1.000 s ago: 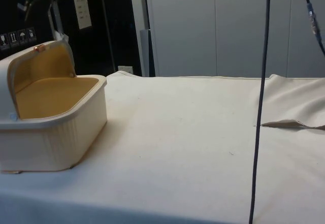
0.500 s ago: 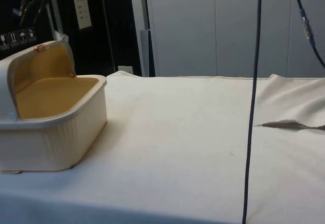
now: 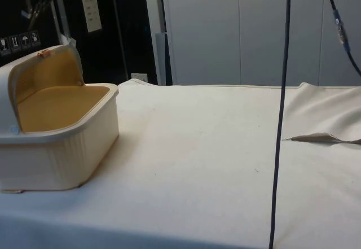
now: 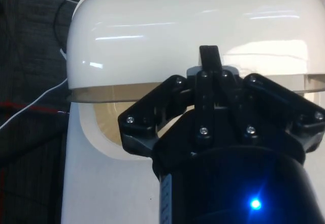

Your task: Open the lid, then close it.

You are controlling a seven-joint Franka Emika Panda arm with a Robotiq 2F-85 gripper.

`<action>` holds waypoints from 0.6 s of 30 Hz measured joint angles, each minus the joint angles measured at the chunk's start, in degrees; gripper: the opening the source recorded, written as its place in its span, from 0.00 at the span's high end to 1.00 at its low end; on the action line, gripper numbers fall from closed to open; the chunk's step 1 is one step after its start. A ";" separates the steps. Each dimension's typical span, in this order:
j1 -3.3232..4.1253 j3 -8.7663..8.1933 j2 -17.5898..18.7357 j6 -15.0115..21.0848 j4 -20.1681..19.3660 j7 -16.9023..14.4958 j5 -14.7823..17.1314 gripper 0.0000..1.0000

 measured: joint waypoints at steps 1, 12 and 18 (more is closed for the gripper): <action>0.06 0.06 0.00 0.00 -0.06 0.06 0.00 1.00; 0.29 0.11 0.63 0.06 0.11 0.29 0.00 1.00; 0.34 0.06 1.49 0.06 1.38 0.29 -0.06 1.00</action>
